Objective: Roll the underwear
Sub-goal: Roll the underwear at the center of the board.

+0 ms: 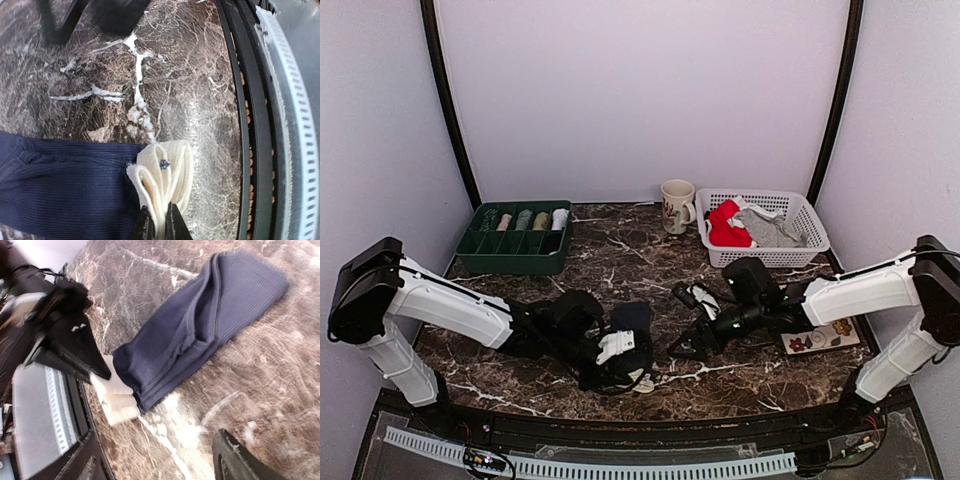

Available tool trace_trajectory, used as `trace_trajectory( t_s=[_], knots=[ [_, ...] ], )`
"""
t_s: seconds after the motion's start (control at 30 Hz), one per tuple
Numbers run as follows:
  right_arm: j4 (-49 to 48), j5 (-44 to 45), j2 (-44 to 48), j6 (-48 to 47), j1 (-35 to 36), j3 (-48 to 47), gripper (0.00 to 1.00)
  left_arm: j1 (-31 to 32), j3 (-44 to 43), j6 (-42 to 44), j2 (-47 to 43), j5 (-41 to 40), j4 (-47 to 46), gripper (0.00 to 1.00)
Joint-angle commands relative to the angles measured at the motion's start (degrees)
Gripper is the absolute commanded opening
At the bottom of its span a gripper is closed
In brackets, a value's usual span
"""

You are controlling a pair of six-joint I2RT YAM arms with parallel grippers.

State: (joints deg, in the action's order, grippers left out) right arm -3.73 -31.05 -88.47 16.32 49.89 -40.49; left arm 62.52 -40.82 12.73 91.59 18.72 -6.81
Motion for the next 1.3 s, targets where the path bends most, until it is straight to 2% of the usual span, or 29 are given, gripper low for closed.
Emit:
trace_trajectory(
  t_s=[0.0,0.2,0.5,0.63,0.87,1.27],
  knots=[
    [-11.61,7.32,9.43,-4.17,1.26,7.58,0.78,-4.29,-2.57,-6.94,2.62,15.7,3.95,0.0],
    [-12.16,13.32,16.87,-13.24,7.67,11.68,0.79,-10.33,-6.47,-9.81,9.41,29.64,5.69,0.0],
    [-15.97,17.92,7.79,-23.49,15.49,7.28,0.76,-16.18,-12.75,-9.21,18.8,38.9,10.29,0.0],
    [-18.88,19.62,3.46,-26.78,16.86,5.93,0.75,-16.97,-15.21,-7.36,21.56,40.52,13.34,0.0],
    [-18.77,18.87,-4.52,-32.26,17.77,1.37,0.71,-17.51,-16.39,-7.89,23.83,41.53,13.02,0.0],
    [-18.23,18.36,-12.46,-34.47,17.74,-1.8,0.6,-18.11,-16.63,-7.46,24.95,41.78,13.15,0.0]
  ],
)
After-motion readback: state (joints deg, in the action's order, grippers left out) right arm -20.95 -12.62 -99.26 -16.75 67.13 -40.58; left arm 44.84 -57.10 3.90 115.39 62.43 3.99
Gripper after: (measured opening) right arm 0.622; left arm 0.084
